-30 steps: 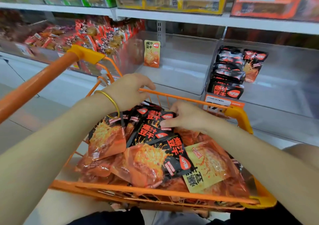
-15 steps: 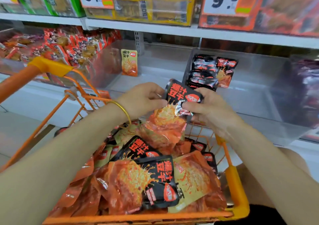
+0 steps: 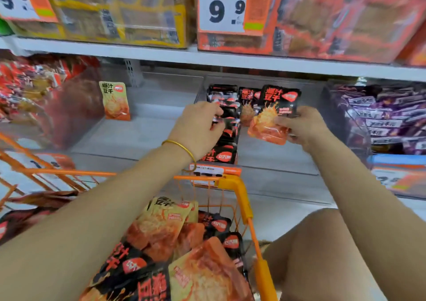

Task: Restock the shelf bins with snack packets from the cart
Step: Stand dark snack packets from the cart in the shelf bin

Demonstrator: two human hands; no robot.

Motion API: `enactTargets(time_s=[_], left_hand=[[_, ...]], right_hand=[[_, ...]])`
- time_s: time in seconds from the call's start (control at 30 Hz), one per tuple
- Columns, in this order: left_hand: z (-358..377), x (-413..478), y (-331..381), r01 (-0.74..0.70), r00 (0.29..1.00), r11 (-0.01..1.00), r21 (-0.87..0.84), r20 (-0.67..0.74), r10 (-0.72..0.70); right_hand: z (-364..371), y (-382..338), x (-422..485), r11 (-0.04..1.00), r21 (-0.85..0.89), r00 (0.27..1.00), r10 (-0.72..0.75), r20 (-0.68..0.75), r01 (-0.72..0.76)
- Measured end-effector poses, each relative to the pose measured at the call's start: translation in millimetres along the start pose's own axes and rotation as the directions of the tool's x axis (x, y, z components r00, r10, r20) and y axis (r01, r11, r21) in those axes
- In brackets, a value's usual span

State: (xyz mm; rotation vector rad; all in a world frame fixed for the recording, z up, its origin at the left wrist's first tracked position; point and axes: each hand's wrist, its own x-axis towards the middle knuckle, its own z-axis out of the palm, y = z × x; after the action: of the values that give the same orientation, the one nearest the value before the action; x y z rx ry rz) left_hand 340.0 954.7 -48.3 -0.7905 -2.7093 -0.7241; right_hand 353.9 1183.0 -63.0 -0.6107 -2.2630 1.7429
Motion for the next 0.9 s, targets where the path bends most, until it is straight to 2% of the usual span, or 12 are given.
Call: enactTargets(time_s=[0.07, 0.2, 0.43, 0.57, 0.9], left_hand=[[8, 4, -3, -0.099, 0.995, 0.987, 0.128, 0.044, 0.094], [19, 7, -6, -0.122, 0.985, 0.929, 0.349, 0.155, 0.071], [26, 0, -7, -0.153, 0.984, 0.903, 0.402, 0.144, 0.102], [25, 0, -7, -0.150, 0.984, 0.912, 0.383, 0.146, 0.100], [25, 0, -8, -0.158, 0.986, 0.920, 0.358, 0.114, 0.125]], right_hand=[[6, 16, 31, 0.993, -0.117, 0.997, -0.019, -0.074, 0.010], [31, 30, 72, 0.941, -0.338, 0.989, -0.077, -0.126, 0.030], [61, 44, 113, 0.843, -0.538, 0.976, -0.098, -0.197, -0.024], [71, 42, 126, 0.835, -0.549, 0.975, -0.082, -0.204, -0.045], [85, 37, 129, 0.908, -0.401, 0.974, 0.032, -0.222, -0.121]])
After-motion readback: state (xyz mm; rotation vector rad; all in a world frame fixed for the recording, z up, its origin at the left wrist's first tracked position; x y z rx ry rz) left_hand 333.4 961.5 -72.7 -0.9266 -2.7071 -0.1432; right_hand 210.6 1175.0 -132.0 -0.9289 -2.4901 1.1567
